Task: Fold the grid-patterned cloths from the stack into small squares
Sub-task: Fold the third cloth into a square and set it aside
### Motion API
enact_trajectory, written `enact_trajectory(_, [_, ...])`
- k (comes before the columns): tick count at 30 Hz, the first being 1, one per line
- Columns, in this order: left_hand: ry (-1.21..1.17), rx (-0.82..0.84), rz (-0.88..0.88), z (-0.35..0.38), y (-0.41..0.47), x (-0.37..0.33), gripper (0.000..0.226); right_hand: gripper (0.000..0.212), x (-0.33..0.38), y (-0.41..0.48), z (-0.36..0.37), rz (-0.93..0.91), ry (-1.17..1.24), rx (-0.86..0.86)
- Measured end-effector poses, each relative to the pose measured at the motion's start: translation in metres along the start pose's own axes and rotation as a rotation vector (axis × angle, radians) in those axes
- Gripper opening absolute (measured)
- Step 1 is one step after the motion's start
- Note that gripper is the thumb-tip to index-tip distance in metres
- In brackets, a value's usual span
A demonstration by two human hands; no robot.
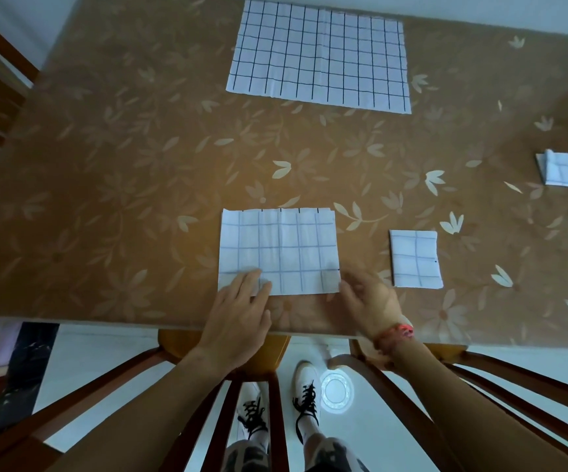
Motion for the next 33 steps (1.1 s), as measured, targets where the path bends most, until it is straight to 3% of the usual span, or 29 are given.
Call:
enact_trajectory(3, [0.017,0.043,-0.018,0.005,0.008,-0.004,0.040,0.018,-0.019,0.015,-0.009,0.481,0.234,0.052])
enact_trajectory(5, [0.025,0.066,-0.041,0.008,0.010,-0.003,0.040,0.022,-0.023,0.019,-0.008,0.682,0.437,0.120])
enact_trajectory(9, [0.027,0.067,-0.048,0.009,0.009,-0.003,0.041,0.035,-0.015,0.022,-0.009,0.849,0.582,0.205])
enact_trajectory(13, [-0.002,0.056,-0.059,0.008,0.010,-0.003,0.040,0.024,-0.010,0.028,-0.004,0.924,0.601,0.258])
enact_trajectory(17, [-0.019,0.064,-0.071,0.008,0.011,-0.002,0.038,0.024,-0.004,0.037,0.005,0.932,0.580,0.287])
enact_trajectory(22, [-0.055,0.051,-0.067,0.005,0.011,-0.002,0.039,0.037,0.003,0.047,0.012,0.780,0.436,0.333])
enact_trajectory(27, [-0.091,0.051,-0.067,0.004,0.010,-0.001,0.040,0.030,0.016,0.069,0.013,0.552,0.254,0.179])
enact_trajectory(30, [-0.095,0.053,-0.058,0.005,0.009,0.001,0.041,0.010,0.016,0.079,0.016,0.521,0.267,0.165])
enact_trajectory(33, [-0.097,0.047,-0.063,0.005,0.008,0.001,0.046,0.012,0.018,0.077,0.015,0.523,0.334,0.174])
Point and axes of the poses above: each hand's wrist, its own y-axis towards the middle knuckle, its own z-axis out of the palm, x = y × z, the point moved 3 cm from there along y, towards the middle knuckle, and after that the axes turned 6 degrees about -x, right-handed, at the moved point
